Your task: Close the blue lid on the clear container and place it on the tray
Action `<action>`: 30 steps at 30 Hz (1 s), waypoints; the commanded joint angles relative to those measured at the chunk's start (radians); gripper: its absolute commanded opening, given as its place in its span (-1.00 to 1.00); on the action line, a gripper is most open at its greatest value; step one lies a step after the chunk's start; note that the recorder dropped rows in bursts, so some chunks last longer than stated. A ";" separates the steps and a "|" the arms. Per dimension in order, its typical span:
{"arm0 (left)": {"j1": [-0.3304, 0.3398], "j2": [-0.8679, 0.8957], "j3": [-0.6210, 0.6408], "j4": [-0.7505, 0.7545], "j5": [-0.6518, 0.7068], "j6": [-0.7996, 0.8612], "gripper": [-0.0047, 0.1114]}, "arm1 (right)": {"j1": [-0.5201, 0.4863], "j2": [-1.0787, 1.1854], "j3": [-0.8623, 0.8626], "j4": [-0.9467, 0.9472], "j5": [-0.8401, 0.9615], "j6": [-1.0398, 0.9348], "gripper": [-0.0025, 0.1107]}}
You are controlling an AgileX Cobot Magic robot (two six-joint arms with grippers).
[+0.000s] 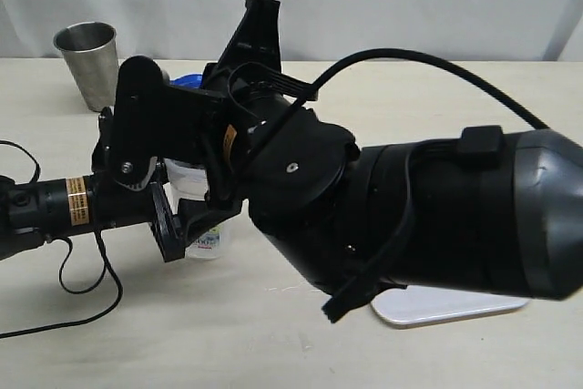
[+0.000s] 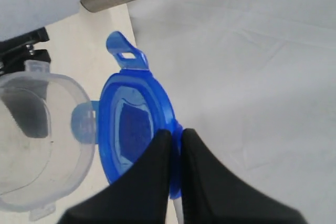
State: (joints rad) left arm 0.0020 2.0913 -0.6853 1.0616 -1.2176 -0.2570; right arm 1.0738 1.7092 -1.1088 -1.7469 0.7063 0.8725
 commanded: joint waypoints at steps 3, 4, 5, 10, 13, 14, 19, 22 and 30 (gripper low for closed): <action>-0.002 0.002 -0.004 0.065 -0.004 0.021 -0.92 | -0.004 -0.010 -0.007 0.003 0.069 0.005 -0.89; -0.002 0.002 -0.004 0.065 -0.004 0.021 -0.92 | -0.004 -0.010 -0.007 0.003 0.086 0.002 -0.89; -0.002 0.002 -0.004 0.065 -0.004 0.021 -0.92 | -0.004 -0.010 -0.007 0.003 0.100 0.000 -0.89; -0.002 0.002 -0.004 0.036 -0.004 0.021 -0.92 | -0.001 -0.010 -0.007 0.003 0.132 -0.052 -0.89; -0.002 0.002 -0.004 0.001 -0.004 0.021 -0.92 | 0.011 -0.010 -0.007 0.010 0.048 -0.130 -0.89; -0.002 0.002 -0.004 -0.008 -0.004 0.019 -0.92 | 0.011 -0.010 -0.007 0.010 0.033 -0.134 -0.89; -0.002 0.003 -0.004 -0.127 -0.004 -0.112 -0.92 | 0.033 -0.010 -0.007 0.003 0.035 -0.136 -0.89; -0.002 0.004 -0.004 -0.158 -0.004 -0.114 -0.92 | 0.033 -0.010 -0.007 0.003 0.064 -0.154 -0.89; -0.002 0.004 -0.004 -0.125 -0.004 -0.094 -0.92 | 0.033 -0.010 -0.007 0.003 -0.023 -0.154 -0.89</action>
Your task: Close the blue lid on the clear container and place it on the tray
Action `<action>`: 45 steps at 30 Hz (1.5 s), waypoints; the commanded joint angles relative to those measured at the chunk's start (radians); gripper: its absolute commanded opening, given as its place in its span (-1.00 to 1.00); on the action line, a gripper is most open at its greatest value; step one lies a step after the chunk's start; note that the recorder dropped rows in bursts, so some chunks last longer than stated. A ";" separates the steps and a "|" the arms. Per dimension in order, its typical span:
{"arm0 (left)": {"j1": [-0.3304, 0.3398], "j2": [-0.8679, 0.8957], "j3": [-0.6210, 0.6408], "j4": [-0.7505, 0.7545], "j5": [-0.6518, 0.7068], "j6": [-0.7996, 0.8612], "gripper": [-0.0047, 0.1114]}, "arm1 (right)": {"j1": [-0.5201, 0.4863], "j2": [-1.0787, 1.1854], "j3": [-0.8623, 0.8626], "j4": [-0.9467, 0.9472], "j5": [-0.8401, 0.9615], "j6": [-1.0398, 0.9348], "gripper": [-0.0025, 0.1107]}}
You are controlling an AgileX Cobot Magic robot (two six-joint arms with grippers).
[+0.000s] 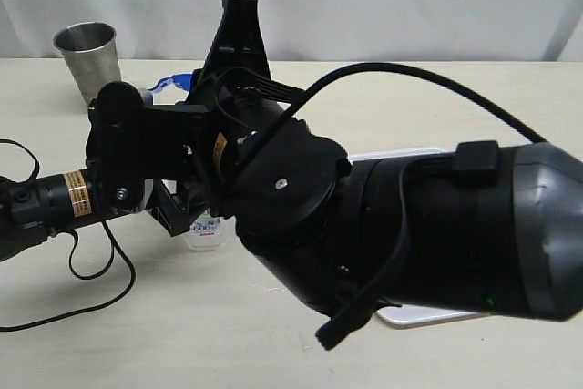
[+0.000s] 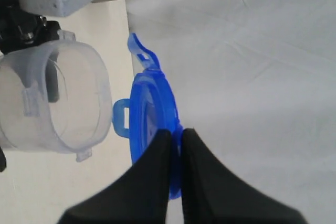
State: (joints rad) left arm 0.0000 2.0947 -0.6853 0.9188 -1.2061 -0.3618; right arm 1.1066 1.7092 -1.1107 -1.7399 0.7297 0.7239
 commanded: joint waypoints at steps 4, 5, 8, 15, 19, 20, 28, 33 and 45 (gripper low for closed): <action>0.000 0.001 -0.004 0.038 -0.015 0.029 -0.92 | 0.001 0.005 -0.005 -0.005 -0.042 -0.010 -0.89; 0.000 0.001 -0.004 0.038 -0.015 0.029 -0.92 | 0.001 0.013 -0.005 -0.005 -0.032 -0.017 -0.89; 0.000 0.001 -0.004 0.045 -0.015 0.029 -0.92 | 0.001 0.047 -0.007 -0.005 0.027 -0.025 -0.89; 0.000 0.001 -0.004 0.027 -0.015 0.029 -0.92 | 0.042 0.073 -0.007 -0.005 0.061 -0.006 -0.89; 0.000 0.001 -0.004 0.025 -0.015 0.029 -0.92 | 0.070 0.073 -0.007 -0.005 0.114 -0.018 -0.89; 0.000 0.001 -0.004 0.027 -0.015 0.029 -0.92 | 0.070 0.073 -0.007 0.013 0.102 -0.018 -0.89; 0.000 0.001 -0.004 0.027 -0.015 0.029 -0.92 | 0.070 0.073 0.006 0.090 -0.041 -0.033 -0.89; 0.000 0.001 -0.004 0.011 -0.015 0.029 -0.92 | 0.118 0.073 0.006 0.264 0.051 -0.196 -0.89; 0.000 0.001 -0.004 0.050 -0.015 0.029 -0.92 | 0.123 0.073 0.006 0.173 0.068 -0.165 -0.89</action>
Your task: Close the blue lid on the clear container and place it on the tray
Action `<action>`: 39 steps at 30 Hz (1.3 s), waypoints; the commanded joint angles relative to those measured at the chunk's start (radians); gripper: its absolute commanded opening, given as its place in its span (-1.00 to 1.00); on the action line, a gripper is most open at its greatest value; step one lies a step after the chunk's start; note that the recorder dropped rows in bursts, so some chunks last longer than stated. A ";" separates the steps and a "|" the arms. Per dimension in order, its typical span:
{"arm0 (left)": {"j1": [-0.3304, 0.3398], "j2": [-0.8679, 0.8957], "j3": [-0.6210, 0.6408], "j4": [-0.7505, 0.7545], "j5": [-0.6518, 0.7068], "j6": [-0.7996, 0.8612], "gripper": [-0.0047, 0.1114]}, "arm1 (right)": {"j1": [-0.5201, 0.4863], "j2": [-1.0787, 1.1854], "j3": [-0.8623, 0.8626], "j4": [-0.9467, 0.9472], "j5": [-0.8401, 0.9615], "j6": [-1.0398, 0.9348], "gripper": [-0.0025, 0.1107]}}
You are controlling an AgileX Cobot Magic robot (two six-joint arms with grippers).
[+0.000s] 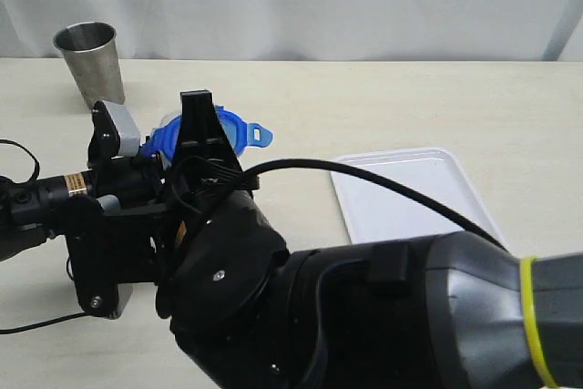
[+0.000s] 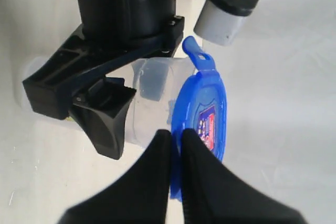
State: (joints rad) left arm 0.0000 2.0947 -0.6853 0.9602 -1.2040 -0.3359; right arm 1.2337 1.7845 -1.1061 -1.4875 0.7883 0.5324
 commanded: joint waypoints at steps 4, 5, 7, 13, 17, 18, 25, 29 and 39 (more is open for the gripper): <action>0.000 0.001 -0.004 0.021 -0.017 0.003 -0.92 | -0.040 -0.003 0.002 -0.102 -0.032 0.089 -0.89; 0.000 0.001 -0.004 0.021 -0.017 0.003 -0.92 | -0.057 -0.003 0.002 -0.069 -0.053 0.089 -0.89; 0.000 0.001 -0.004 0.021 -0.017 0.003 -0.92 | -0.080 -0.003 0.002 -0.008 -0.084 0.069 -0.89; 0.000 0.001 -0.004 0.011 -0.017 0.003 -0.92 | -0.065 -0.003 0.002 -0.022 -0.125 0.052 -0.89; 0.000 0.001 -0.004 0.015 -0.017 0.003 -0.92 | -0.060 -0.003 0.002 -0.022 -0.182 0.052 -0.89; 0.000 0.001 -0.004 0.015 -0.017 0.003 -0.92 | -0.060 -0.003 0.002 -0.022 -0.189 0.052 -0.89; 0.000 0.001 -0.004 0.015 -0.017 0.003 -0.92 | -0.060 -0.003 0.002 -0.031 -0.149 0.052 -0.89; 0.000 0.001 -0.004 0.015 -0.017 0.003 -0.92 | -0.060 -0.003 0.002 -0.084 -0.043 0.069 -0.89; 0.000 0.001 -0.004 0.022 -0.017 0.003 -0.92 | -0.060 -0.007 0.002 -0.097 -0.172 0.090 -0.88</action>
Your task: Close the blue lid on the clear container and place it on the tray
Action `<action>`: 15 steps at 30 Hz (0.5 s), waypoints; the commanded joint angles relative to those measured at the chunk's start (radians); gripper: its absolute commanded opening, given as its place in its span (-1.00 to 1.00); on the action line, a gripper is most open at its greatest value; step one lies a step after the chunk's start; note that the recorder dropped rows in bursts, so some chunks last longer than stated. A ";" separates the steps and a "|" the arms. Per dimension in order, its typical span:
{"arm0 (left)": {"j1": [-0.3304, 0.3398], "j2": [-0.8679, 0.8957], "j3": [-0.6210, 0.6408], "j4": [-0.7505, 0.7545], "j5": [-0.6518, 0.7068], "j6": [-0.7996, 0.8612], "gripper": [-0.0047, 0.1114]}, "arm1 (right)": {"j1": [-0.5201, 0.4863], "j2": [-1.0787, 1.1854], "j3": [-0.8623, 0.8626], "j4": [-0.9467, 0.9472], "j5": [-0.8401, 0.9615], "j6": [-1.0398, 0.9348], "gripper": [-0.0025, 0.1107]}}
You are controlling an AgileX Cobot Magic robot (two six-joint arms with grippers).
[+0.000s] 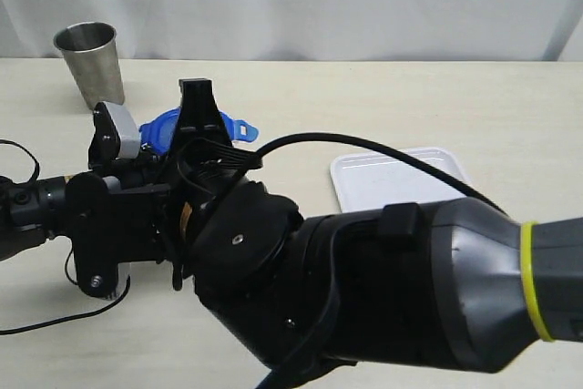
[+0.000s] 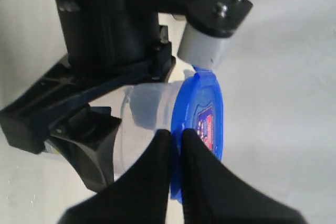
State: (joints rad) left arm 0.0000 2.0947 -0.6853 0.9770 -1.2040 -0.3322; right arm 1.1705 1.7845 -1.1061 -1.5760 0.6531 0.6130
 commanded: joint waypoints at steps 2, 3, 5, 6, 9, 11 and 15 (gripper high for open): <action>0.000 0.001 -0.004 0.005 -0.017 0.000 -0.92 | 0.003 -0.007 0.002 -0.009 -0.022 0.009 -0.88; 0.000 0.001 -0.004 0.005 -0.017 0.000 -0.92 | 0.003 -0.007 0.002 -0.009 -0.014 0.009 -0.88; 0.000 0.001 -0.004 0.005 -0.017 0.000 -0.92 | 0.001 -0.007 0.002 -0.009 -0.007 0.009 -0.88; 0.000 0.001 -0.004 0.005 -0.017 0.000 -0.92 | -0.005 -0.007 0.002 -0.009 -0.005 0.009 -0.87; 0.000 0.001 -0.004 0.013 -0.017 0.000 -0.92 | -0.021 -0.007 0.002 -0.009 -0.005 0.037 -0.76; 0.000 0.001 -0.004 0.015 -0.017 0.000 -0.92 | -0.028 -0.007 0.002 -0.001 -0.008 0.040 -0.71; 0.000 0.001 -0.004 0.013 -0.017 0.000 -0.92 | -0.028 -0.007 0.002 -0.001 -0.029 0.038 -0.69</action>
State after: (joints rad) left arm 0.0000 2.0947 -0.6853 0.9862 -1.2060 -0.3322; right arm 1.1487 1.7845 -1.1061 -1.5761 0.6372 0.6422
